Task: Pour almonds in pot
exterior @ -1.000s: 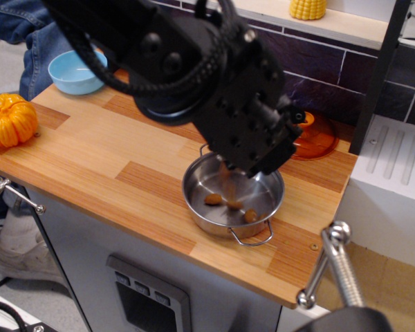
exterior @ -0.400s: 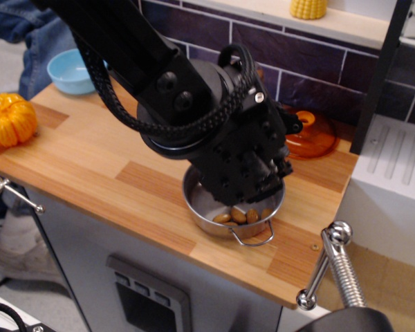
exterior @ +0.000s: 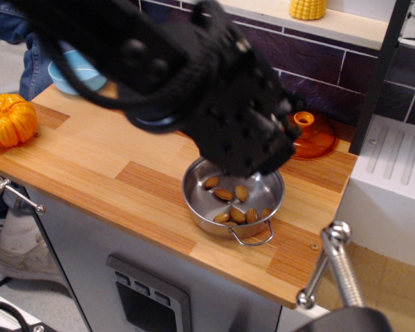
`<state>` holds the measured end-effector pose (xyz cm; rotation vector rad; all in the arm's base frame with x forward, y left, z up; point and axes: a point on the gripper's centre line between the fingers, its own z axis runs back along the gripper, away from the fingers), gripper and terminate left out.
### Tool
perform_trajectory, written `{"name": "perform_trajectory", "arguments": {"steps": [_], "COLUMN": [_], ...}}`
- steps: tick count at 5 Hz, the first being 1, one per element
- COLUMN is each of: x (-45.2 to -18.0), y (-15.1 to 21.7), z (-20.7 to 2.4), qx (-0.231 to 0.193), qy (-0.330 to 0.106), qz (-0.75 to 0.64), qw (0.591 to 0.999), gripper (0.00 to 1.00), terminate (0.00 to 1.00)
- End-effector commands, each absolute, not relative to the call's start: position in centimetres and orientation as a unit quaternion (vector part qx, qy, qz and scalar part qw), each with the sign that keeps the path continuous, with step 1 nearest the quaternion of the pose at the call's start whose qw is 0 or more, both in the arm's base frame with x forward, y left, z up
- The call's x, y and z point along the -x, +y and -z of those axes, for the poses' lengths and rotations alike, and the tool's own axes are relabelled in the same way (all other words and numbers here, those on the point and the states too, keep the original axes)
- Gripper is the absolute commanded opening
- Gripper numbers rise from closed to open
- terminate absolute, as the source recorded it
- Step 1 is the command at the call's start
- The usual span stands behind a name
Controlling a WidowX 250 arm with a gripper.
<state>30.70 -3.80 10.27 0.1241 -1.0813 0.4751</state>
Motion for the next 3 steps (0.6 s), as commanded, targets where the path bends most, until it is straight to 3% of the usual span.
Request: {"name": "perform_trajectory", "arguments": {"steps": [1, 2, 3], "x": [-31.22, -31.83, -32.12], "y": [-3.66, -3.44, -3.21], "z": [-11.06, -10.87, -10.67], "qx": [-0.053, -0.063, -0.066], "qy": [-0.545, -0.555, -0.567], "qz": [-0.21, -0.214, -0.207], "qw": [0.81, 0.801, 0.795], "gripper": [0.0, 0.0, 0.0], "terminate": [0.0, 0.0, 1.0]}}
